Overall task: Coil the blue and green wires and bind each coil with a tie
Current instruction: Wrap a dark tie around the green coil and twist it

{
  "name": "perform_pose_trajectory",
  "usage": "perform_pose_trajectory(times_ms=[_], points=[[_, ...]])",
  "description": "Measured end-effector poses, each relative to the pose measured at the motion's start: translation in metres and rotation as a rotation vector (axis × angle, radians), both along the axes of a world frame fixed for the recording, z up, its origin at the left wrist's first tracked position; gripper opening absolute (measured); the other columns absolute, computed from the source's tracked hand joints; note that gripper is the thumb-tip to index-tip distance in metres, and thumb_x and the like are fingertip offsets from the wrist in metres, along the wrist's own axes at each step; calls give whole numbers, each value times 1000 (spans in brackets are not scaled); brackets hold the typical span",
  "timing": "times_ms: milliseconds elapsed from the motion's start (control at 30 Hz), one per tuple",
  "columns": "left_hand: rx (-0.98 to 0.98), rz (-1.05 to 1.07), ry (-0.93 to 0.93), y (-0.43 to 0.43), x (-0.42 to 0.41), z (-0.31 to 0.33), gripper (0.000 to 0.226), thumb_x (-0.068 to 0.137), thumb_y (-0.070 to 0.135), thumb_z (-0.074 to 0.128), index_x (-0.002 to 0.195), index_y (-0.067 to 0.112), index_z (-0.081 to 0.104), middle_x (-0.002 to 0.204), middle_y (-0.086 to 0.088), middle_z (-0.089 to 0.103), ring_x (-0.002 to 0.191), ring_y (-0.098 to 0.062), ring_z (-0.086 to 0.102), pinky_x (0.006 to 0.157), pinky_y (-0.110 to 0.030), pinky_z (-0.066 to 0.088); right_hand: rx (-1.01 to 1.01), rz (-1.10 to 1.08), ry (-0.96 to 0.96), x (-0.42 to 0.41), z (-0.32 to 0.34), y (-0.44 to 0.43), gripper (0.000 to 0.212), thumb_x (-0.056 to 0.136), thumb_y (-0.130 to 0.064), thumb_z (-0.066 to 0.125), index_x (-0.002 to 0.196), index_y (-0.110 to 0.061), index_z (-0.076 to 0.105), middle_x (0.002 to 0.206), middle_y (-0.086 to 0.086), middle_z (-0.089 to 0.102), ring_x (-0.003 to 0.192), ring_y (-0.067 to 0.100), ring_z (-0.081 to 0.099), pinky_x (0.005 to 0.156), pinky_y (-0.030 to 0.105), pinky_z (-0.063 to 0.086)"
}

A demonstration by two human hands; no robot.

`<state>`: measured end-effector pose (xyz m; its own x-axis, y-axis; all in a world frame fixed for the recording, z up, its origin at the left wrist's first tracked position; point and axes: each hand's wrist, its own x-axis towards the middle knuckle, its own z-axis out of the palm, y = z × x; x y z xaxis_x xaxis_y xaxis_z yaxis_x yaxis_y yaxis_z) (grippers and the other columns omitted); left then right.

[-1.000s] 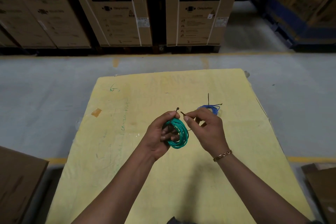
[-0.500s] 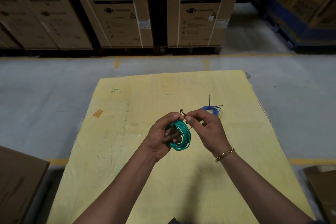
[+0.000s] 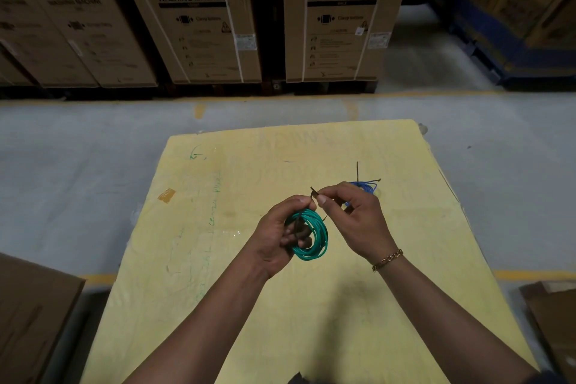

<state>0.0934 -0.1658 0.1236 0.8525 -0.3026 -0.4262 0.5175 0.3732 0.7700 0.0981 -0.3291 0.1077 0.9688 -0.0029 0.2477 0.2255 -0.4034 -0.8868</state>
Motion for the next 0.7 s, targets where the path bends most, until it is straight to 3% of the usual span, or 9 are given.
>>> perform_pose_trajectory(times_ms=[100, 267, 367, 533, 700], points=[[-31, 15, 19, -1, -1, 1, 19, 92, 22, 58, 75, 17, 66, 53, 3, 41, 56, -19, 9, 43, -21, 29, -43, 3, -40, 2, -3, -3, 8, 92, -21, 68, 89, -21, 75, 82, -14, 68, 74, 14, 59, 61, 40, 49], [-62, 36, 34, 0, 0, 4, 21, 92, 22, 58, 73, 17, 65, 46, 5, 36, 49, -15, 8, 41, -20, 29, -108, 9, -74, 1, -7, -5, 8, 92, -21, 67, 90, -21, 75, 81, -14, 67, 73, 12, 58, 59, 23, 41], [-61, 31, 31, 0, 1, 3, 23, 93, 21, 57, 72, 17, 65, 45, 5, 34, 40, -9, 14, 41, -20, 29, -117, 1, -76, 2, -6, -4, 9, 93, -21, 67, 91, -20, 75, 82, -13, 67, 74, 12, 59, 59, 20, 41], [-56, 29, 29, 0, 2, 1, 16, 86, 24, 63, 72, 19, 67, 57, 2, 35, 56, -18, 9, 42, -21, 30, -117, -4, -69, 3, -7, -4, 7, 93, -19, 68, 91, -21, 75, 82, -15, 67, 75, 12, 59, 60, 20, 41], [-57, 33, 33, 1, 3, -2, 21, 91, 22, 59, 72, 18, 66, 51, 4, 37, 46, -13, 13, 41, -21, 30, -128, -8, -66, 3, -7, -5, 7, 93, -19, 69, 91, -21, 76, 82, -15, 67, 75, 12, 59, 60, 19, 41]])
